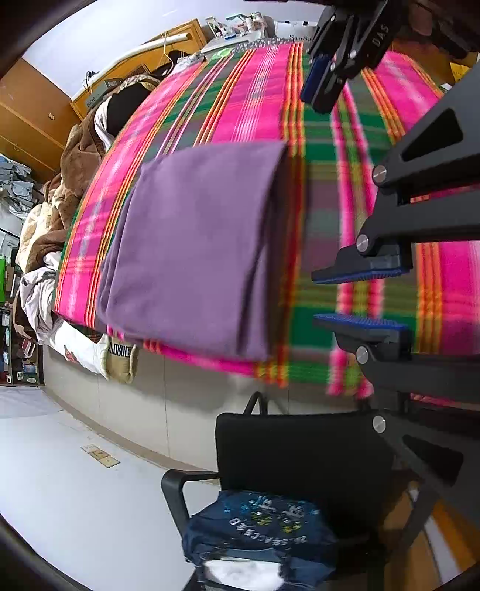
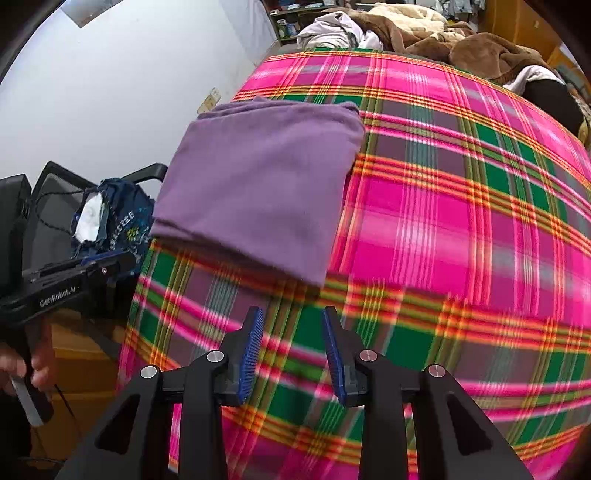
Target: Fold clothes
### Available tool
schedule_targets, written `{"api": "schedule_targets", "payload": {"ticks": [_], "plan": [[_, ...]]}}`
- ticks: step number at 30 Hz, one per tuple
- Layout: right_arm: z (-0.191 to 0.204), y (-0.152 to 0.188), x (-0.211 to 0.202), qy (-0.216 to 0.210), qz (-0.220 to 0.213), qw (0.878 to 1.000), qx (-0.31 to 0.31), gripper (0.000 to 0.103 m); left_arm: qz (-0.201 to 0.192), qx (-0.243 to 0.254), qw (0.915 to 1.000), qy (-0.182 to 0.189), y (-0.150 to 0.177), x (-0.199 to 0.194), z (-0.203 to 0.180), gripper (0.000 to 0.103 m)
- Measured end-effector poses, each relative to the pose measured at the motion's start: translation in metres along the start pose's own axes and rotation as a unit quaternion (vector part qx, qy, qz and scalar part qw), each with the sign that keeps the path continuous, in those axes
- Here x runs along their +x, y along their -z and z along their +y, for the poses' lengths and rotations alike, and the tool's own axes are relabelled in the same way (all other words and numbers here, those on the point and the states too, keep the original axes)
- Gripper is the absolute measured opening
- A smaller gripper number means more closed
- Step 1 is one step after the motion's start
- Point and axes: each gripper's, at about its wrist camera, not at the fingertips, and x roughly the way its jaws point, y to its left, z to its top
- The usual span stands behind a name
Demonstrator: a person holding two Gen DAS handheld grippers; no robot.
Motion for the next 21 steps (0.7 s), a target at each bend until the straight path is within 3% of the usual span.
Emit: {"api": "schedule_targets", "payload": {"ticks": [8,21], "plan": [[0.004,0.042,-0.034,-0.008,-0.001,1.000,-0.025,0.034,-0.023,0.014,0.9996,-0.010,0.044,-0.037,-0.045,0.016],[-0.006,0.096,-0.087,-0.018,-0.027,0.998,-0.055,0.034,-0.095,0.039,0.9938,-0.042,0.101,-0.091,-0.102,0.016]]}}
